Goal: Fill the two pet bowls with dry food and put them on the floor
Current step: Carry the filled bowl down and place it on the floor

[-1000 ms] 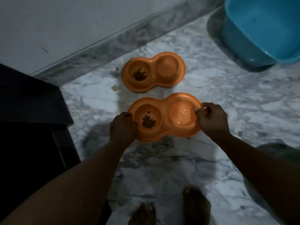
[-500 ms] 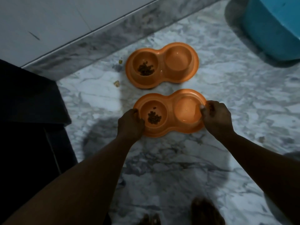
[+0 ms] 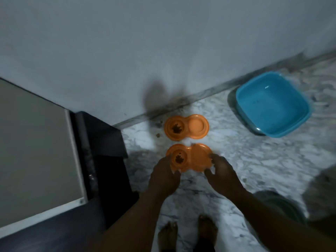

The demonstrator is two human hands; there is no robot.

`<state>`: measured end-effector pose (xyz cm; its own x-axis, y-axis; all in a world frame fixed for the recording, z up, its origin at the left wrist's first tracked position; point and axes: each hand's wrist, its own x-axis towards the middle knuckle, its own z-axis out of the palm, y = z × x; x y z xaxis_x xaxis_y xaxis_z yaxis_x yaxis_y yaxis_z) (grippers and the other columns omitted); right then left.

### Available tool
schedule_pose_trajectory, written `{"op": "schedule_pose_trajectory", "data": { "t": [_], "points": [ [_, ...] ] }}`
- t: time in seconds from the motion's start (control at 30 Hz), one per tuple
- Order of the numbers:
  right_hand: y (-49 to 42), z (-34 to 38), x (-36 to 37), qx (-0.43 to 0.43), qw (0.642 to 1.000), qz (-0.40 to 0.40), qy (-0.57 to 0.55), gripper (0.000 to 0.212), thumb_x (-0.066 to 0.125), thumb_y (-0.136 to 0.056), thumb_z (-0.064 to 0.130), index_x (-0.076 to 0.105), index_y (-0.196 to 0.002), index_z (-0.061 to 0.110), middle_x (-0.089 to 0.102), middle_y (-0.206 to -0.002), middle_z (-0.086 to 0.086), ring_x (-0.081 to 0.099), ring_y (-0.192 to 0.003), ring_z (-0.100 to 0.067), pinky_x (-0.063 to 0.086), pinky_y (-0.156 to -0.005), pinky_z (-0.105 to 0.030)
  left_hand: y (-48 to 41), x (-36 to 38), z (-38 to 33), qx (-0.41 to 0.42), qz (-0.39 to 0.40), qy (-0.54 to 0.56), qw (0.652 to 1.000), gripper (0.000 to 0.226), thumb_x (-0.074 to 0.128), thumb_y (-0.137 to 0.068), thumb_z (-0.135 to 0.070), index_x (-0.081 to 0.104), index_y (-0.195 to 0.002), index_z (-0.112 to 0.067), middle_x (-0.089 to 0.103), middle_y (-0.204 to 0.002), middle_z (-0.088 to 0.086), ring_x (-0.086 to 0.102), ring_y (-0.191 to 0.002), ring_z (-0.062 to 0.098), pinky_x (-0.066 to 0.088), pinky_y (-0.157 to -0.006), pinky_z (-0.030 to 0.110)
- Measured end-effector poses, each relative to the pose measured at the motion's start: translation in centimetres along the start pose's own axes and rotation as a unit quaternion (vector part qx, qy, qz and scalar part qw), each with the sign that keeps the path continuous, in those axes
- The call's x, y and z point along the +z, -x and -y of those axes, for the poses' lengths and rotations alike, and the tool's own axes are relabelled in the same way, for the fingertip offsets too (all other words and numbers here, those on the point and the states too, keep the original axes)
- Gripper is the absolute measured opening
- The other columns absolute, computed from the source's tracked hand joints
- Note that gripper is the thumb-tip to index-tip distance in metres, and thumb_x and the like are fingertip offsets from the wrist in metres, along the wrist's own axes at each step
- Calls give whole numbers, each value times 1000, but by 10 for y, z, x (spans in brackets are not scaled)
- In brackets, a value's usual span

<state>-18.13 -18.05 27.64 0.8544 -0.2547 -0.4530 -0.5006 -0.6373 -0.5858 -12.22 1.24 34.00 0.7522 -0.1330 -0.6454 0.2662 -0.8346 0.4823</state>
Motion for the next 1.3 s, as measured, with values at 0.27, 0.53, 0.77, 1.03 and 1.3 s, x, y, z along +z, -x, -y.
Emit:
{"op": "schedule_pose_trajectory", "data": {
  "t": [0.27,0.53,0.77,1.03,1.3],
  "points": [
    [109,219,-155,-104,991,68,40,46,65,-90,24,56,-135,17,66,-117,-6,63,-107,-26,51,-90,-39,186,-177,-80,20,-43,12,999,65,57,-95,-30,31,-153,-17,37,-156,8,35,-143,24,28,-116,31],
    [209,401,-166,-252,965,67,27,26,63,-89,17,65,-114,19,68,-89,2,66,-87,-19,45,-75,-28,333,-312,-34,5,-161,14,987,49,61,-90,-29,54,-137,-19,61,-134,7,56,-124,26,44,-102,31],
    [312,540,-102,-347,933,83,46,24,57,-94,24,62,-118,23,68,-85,4,65,-79,-16,54,-79,-36,451,-415,90,-9,-296,30,955,51,60,-90,-35,51,-140,-25,65,-127,1,55,-121,23,44,-104,34],
    [446,656,42,-440,887,116,82,35,62,-92,30,60,-126,20,64,-102,0,59,-95,-18,49,-89,-35,583,-486,283,-90,-331,4,939,58,59,-91,-38,42,-145,-26,57,-138,4,53,-126,25,45,-105,39],
    [485,715,135,-476,846,156,182,45,55,-91,30,52,-135,23,52,-128,-3,51,-122,-22,45,-100,-35,617,-526,394,-149,-333,3,931,63,59,-87,-29,41,-147,-25,49,-147,4,47,-134,24,43,-108,40]
  ]
}}
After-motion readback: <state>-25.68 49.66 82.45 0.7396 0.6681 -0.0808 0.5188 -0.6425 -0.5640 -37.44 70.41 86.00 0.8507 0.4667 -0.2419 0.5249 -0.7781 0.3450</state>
